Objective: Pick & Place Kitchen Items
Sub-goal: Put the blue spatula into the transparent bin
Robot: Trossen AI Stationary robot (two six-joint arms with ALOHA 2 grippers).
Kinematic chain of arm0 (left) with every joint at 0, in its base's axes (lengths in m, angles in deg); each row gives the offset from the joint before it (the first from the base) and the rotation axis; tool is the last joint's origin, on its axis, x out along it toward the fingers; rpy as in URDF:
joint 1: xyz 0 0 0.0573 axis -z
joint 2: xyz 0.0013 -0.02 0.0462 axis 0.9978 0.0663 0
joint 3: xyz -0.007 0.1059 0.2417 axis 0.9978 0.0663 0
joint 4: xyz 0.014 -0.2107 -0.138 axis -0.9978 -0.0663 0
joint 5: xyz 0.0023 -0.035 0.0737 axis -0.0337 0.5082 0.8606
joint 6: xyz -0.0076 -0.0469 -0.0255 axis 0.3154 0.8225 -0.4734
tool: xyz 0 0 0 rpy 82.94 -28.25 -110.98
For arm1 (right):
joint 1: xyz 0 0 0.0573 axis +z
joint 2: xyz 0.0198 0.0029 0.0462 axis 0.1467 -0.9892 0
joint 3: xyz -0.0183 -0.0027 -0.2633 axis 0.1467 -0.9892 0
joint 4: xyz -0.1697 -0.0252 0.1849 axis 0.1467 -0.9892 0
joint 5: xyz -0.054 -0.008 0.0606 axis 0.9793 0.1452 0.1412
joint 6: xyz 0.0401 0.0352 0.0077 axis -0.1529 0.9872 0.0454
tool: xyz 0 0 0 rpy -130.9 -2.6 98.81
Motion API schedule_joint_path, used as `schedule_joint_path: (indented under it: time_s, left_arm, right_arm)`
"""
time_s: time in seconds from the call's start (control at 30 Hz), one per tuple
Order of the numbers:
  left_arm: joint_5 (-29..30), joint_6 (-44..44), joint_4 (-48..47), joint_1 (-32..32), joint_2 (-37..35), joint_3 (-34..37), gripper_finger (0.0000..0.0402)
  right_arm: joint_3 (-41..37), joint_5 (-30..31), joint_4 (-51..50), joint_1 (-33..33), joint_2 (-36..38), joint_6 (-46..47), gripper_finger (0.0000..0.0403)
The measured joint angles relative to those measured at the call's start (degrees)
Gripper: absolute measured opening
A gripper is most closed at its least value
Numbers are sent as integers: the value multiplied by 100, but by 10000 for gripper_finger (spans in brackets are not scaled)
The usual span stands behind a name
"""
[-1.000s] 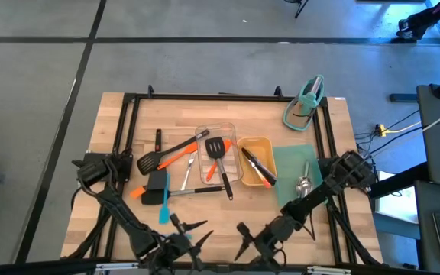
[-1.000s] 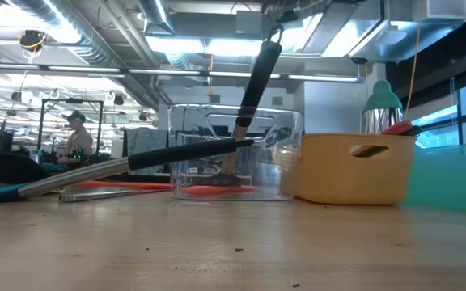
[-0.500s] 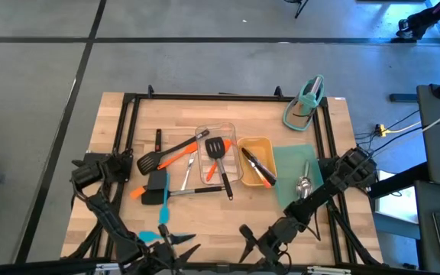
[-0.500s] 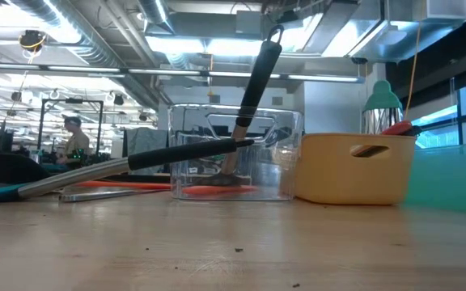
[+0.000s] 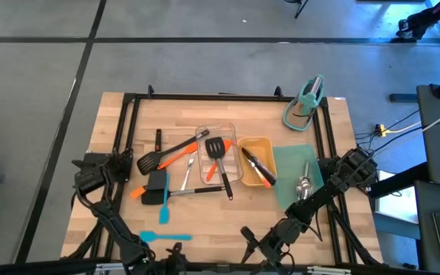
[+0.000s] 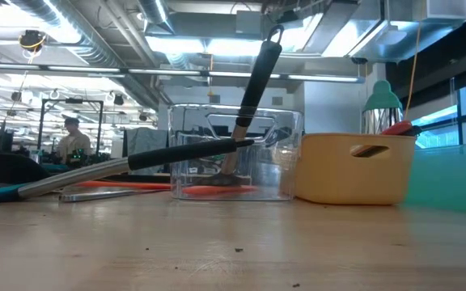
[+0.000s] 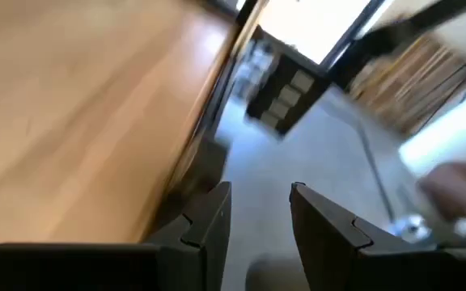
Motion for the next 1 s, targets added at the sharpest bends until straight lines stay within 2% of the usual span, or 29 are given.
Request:
schedule_joint_path:
  time_s: [0.1, 0.23, 0.43, 0.53, 0.6, 0.67, 0.73, 0.8, 0.87, 0.93, 1.0]
  left_arm:
    - [-383, 1035, -733, 87, 50, 2, 113]
    - [-872, 1969, -937, 301, 229, 2, 101]
    - [-911, 1940, -512, 507, 363, -50, 88]
    - [-942, 1882, -886, 493, 362, -112, 78]
    - [-1044, 2104, -1496, 433, 355, -204, 67]
    - [-1421, 2609, -2238, 386, 347, -265, 54]
    - [-2101, 3159, -2772, 380, 349, -267, 40]
    - [-2764, 3542, -2972, 476, 350, -267, 26]
    - [-3167, 3775, -2971, 654, 336, -269, 11]
    - [-3229, 4161, -3008, 876, 288, -270, 3]
    - [-2800, 4533, -3211, 1132, 192, -356, 3]
  right_arm:
    - [0, 44, -2, 8, 0, 130, 188]
    - [0, 116, -9, 60, 0, 217, 188]
    - [0, 489, -10, 197, 0, 222, 188]
    - [0, 605, -11, 218, 0, 238, 188]
    - [0, 603, -9, 218, 0, 238, 188]
    - [2, 602, -6, 219, 0, 267, 188]
    - [2, 602, -15, 219, 0, 321, 188]
    - [2, 601, -32, 219, 0, 324, 188]
    - [2, 601, -44, 219, 0, 324, 188]
    - [2, 601, -48, 219, 0, 324, 188]
    - [4, 601, -46, 219, 0, 344, 188]
